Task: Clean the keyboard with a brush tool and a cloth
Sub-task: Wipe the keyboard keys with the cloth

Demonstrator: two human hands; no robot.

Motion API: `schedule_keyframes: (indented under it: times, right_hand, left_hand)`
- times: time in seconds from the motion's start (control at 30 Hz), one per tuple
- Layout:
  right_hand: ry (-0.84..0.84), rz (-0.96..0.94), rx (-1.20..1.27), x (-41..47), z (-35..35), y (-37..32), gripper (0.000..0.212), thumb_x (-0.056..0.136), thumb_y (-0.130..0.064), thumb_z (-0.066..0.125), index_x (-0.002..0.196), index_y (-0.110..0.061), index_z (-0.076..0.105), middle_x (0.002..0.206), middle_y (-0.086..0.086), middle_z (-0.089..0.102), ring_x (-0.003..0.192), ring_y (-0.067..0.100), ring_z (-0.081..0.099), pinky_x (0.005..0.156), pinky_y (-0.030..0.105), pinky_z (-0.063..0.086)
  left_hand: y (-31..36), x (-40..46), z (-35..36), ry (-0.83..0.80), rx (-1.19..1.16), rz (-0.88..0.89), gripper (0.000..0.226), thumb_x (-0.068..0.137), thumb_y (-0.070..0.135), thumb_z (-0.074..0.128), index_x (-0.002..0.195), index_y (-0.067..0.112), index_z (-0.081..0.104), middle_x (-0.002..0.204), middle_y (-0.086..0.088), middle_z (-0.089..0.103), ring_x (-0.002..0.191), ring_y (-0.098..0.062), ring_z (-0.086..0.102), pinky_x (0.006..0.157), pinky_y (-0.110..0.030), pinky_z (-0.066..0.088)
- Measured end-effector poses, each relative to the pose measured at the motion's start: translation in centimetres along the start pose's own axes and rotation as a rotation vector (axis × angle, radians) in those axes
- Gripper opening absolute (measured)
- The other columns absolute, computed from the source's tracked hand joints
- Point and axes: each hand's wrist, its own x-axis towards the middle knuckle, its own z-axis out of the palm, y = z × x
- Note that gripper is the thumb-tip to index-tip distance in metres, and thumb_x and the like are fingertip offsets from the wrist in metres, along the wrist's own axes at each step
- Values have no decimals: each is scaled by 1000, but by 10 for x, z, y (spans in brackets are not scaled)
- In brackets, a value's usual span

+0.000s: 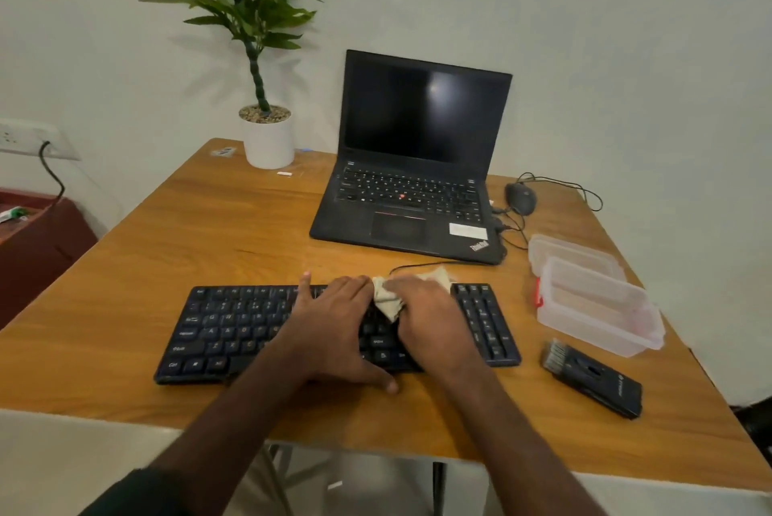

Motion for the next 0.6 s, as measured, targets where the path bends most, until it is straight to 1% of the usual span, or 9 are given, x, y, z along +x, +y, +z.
schedule_keyframes:
  times: [0.03,0.07,0.2,0.3,0.37,0.43,0.5,0.53,0.6]
  right_hand:
    - [-56,6,-30,-1,2,-3,46,98,-9,48,142,-22,53,150,-3,50,139,14,40,118,29,23]
    - [-76,21,-44,-1,1,-6,46,99,-10,47,144,-22,50,152,-2,48,140,14,38,119,30,21]
    - [-96,33,-119,-3,-14,-2,46,99,-12,48,144,-22,50,149,-2,50,135,16,43,117,32,26]
    - [-107,45,-178,-6,-29,9,44,98,-12,51,140,-24,53,142,-3,57,127,15,49,114,33,31]
    - [-116,106,-214,-3,-39,24,40,97,-14,54,136,-24,57,132,1,63,119,16,54,112,35,36]
    - [-92,199,-238,4,-44,38,39,96,-16,57,133,-25,60,123,2,67,113,18,57,107,38,44]
    - [-12,239,-142,12,-41,38,39,95,-15,58,132,-27,61,120,2,68,111,20,59,97,38,52]
    - [13,217,-79,14,-36,32,39,95,-14,57,132,-26,61,121,2,68,112,19,58,96,38,52]
    - [-22,134,-21,15,-21,15,42,96,-10,54,134,-25,60,129,0,65,118,18,54,105,39,46]
  left_hand:
    - [0,2,2,11,-4,-8,146,46,104,47,159,19,7,167,4,11,152,-15,9,118,-67,0]
    - [-1,2,3,27,-6,-18,146,45,104,47,158,20,9,166,5,13,151,-14,11,119,-65,3]
    - [-2,-1,3,34,-26,-30,143,43,103,50,158,26,9,164,9,17,150,-12,15,121,-59,4]
    - [-1,0,0,23,-34,-43,144,43,103,50,158,27,8,165,9,15,150,-12,14,121,-58,3]
    - [-1,0,-1,13,-35,-44,145,42,103,50,158,27,6,165,9,14,150,-12,13,122,-58,2]
    - [0,0,-2,-1,-42,-44,146,42,103,51,158,27,5,165,9,13,151,-12,12,122,-59,2]
    - [1,1,-2,-2,-43,-45,146,41,103,51,158,27,5,166,8,13,151,-13,12,121,-59,2]
    - [1,2,-1,2,-43,-47,146,41,103,51,158,27,6,166,8,13,151,-13,12,121,-60,3]
    - [1,1,-1,11,-43,-45,146,42,102,53,158,27,7,165,9,14,151,-12,13,121,-59,4]
